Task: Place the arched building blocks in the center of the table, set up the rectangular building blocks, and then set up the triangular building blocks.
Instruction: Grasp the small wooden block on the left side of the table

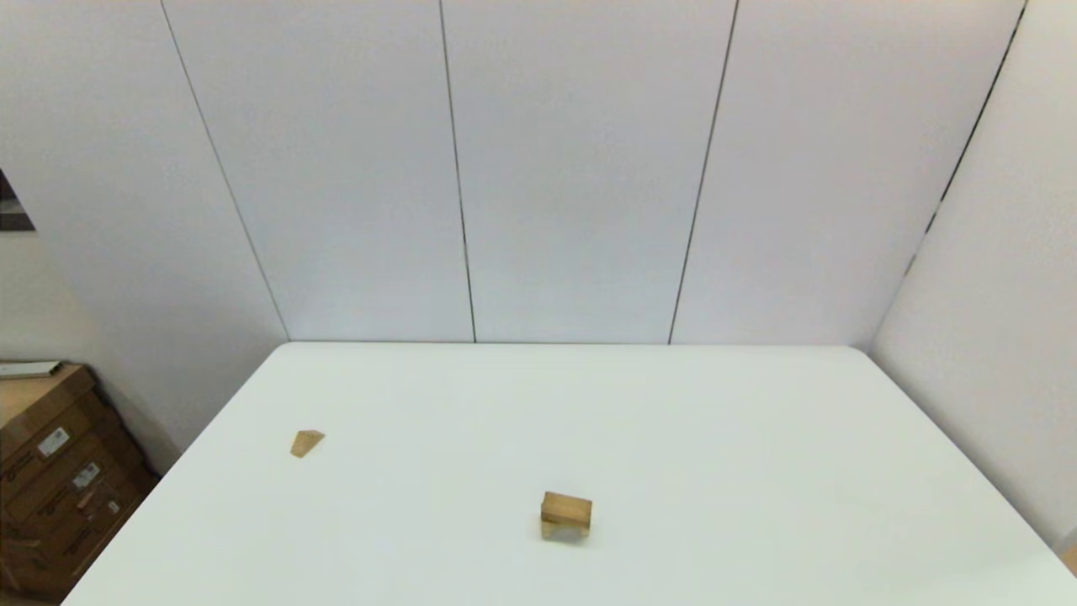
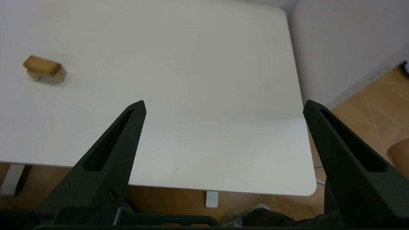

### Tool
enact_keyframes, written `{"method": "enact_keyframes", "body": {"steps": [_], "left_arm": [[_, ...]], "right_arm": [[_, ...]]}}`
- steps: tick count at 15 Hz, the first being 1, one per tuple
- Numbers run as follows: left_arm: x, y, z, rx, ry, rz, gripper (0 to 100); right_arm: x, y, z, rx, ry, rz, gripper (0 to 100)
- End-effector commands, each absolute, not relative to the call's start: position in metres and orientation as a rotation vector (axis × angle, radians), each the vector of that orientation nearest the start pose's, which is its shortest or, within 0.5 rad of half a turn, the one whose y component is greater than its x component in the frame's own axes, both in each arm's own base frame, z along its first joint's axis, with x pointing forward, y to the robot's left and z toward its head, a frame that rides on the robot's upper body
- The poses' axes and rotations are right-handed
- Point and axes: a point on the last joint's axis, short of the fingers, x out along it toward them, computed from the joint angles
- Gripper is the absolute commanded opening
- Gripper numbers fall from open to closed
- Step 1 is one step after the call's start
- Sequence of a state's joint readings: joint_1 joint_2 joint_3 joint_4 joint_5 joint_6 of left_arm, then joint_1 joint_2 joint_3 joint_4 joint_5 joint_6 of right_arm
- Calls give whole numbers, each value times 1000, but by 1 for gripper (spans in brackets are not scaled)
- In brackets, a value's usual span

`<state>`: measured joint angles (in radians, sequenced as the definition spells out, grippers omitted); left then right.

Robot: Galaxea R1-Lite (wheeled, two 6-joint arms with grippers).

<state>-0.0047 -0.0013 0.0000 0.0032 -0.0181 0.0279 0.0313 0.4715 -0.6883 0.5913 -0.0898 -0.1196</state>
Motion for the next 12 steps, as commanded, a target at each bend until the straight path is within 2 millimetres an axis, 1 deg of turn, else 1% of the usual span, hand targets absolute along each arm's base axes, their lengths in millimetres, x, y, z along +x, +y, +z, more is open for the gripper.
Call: {"method": "enact_keyframes", "body": {"steps": [1,5,6,7,8,9,10,12], "left_arm": [[-23,0,75,29,3,-23,100],[-23,0,75,29,3,-23,100],[-23,0,75,29,3,-23,100],[-23,0,75,28,3,-23,100],[-23,0,75,29,3,-23,100],[-23,0,75,29,3,-23,100],[-23,0,75,29,3,-23,100],[-23,0,75,29,3,-23,100]], "right_arm": [[-55,-2,162,-134,240,-78,100],[-71,-2,126,-125,147,-76,100],[-68,-2,121,-113,167,-80,100],[-64,-2,119,-55,151,-82,100],[-60,-2,118,-39,121,-79,100],[-53,-2,111,-44,112,-68,100],[-45,-2,100,-59,123,-64,100],[-35,-2,84,-61,125,-64,100]]}}
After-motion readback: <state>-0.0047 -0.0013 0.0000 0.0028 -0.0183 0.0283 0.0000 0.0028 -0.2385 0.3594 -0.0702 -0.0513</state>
